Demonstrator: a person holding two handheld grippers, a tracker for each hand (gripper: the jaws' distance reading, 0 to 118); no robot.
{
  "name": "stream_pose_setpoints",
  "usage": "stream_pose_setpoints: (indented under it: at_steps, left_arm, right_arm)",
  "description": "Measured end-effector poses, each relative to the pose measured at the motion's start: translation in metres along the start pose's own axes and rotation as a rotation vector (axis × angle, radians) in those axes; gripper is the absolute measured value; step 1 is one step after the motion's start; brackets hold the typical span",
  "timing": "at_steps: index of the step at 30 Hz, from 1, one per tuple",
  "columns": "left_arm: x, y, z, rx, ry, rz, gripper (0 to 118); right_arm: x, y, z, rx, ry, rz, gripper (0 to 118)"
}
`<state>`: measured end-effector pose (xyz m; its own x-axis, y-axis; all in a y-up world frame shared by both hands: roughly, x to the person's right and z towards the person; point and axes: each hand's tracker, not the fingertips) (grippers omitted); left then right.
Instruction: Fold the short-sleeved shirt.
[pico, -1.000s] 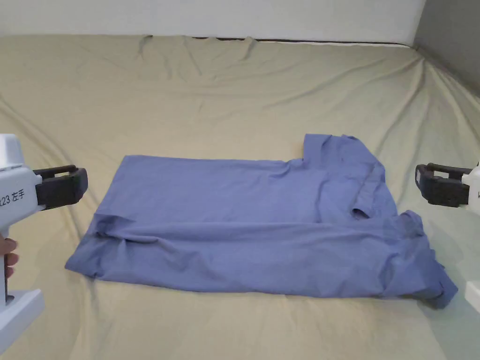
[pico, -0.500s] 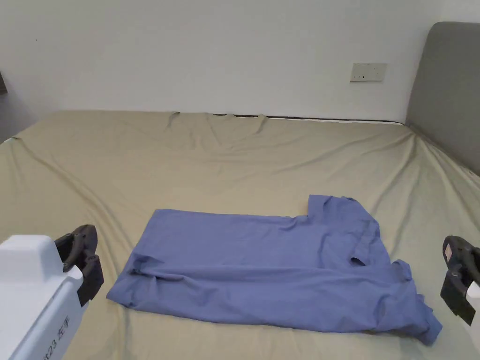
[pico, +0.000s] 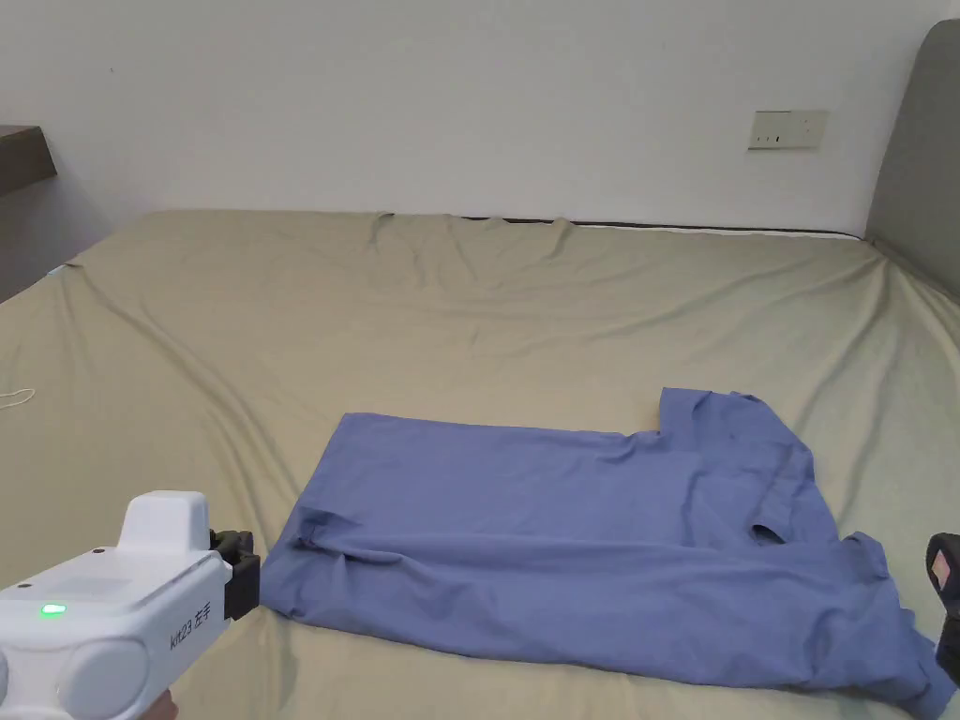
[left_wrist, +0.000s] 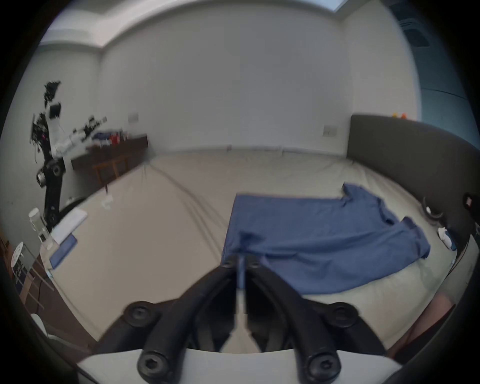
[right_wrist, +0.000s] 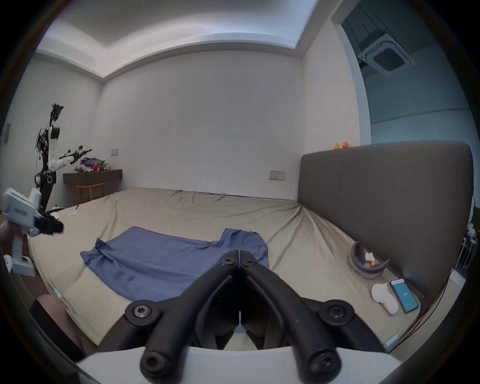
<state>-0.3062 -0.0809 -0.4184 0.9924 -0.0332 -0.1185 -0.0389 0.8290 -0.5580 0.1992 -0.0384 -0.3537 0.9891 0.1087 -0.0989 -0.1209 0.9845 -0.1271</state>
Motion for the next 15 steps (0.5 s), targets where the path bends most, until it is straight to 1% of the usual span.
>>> stream_pose_setpoints:
  at_steps: [1, 2, 3, 4, 7, 8, 9, 10, 11, 12, 13, 14, 15]
  left_arm:
    - [-0.007, 0.002, -0.023, -0.074, 0.002, 0.029, 31]
    - [-0.01, 0.002, -0.041, -0.141, 0.012, 0.056, 57]
    - [-0.013, 0.0, -0.058, -0.199, 0.01, 0.058, 76]
    - [-0.017, -0.002, -0.075, -0.218, 0.009, 0.069, 77]
    - [-0.014, -0.007, -0.108, -0.227, 0.052, 0.025, 77]
    - [-0.013, -0.007, -0.119, -0.237, 0.049, 0.027, 76]
    - [-0.012, -0.008, -0.128, -0.249, 0.046, 0.031, 69]
    - [-0.008, -0.008, -0.132, -0.265, 0.033, 0.039, 59]
    - [-0.005, -0.009, -0.135, -0.283, 0.005, 0.052, 45]
    - [-0.002, -0.012, -0.14, -0.293, -0.028, 0.071, 25]
    - [0.001, -0.016, -0.145, -0.315, -0.038, 0.072, 22]
    - [0.006, -0.02, -0.144, -0.32, -0.038, 0.067, 20]
    - [0.008, -0.019, -0.14, -0.259, -0.005, 0.032, 6]
  right_arm:
    - [0.0, -0.001, -0.004, -0.024, 0.005, -0.017, 0]
    - [0.0, -0.002, -0.006, -0.03, 0.002, -0.02, 0]
    - [0.001, -0.002, -0.005, -0.026, 0.005, -0.018, 0]
    - [0.001, -0.003, -0.007, -0.032, 0.01, -0.025, 0]
    - [0.002, -0.006, -0.01, -0.05, 0.014, -0.022, 0]
    - [0.003, -0.007, -0.013, -0.059, 0.016, -0.021, 0]
    - [0.004, -0.009, -0.015, -0.079, 0.019, -0.03, 0]
    - [0.005, -0.012, -0.017, -0.083, 0.018, -0.029, 0]
    - [0.007, -0.015, -0.019, -0.09, 0.015, -0.022, 0]
    - [0.009, -0.017, -0.022, -0.1, 0.009, -0.008, 0]
    - [0.011, -0.018, -0.024, -0.115, 0.006, -0.006, 0]
    - [0.015, -0.02, -0.027, -0.136, 0.003, -0.023, 0]
    - [0.017, -0.021, -0.027, -0.146, -0.004, -0.033, 0]
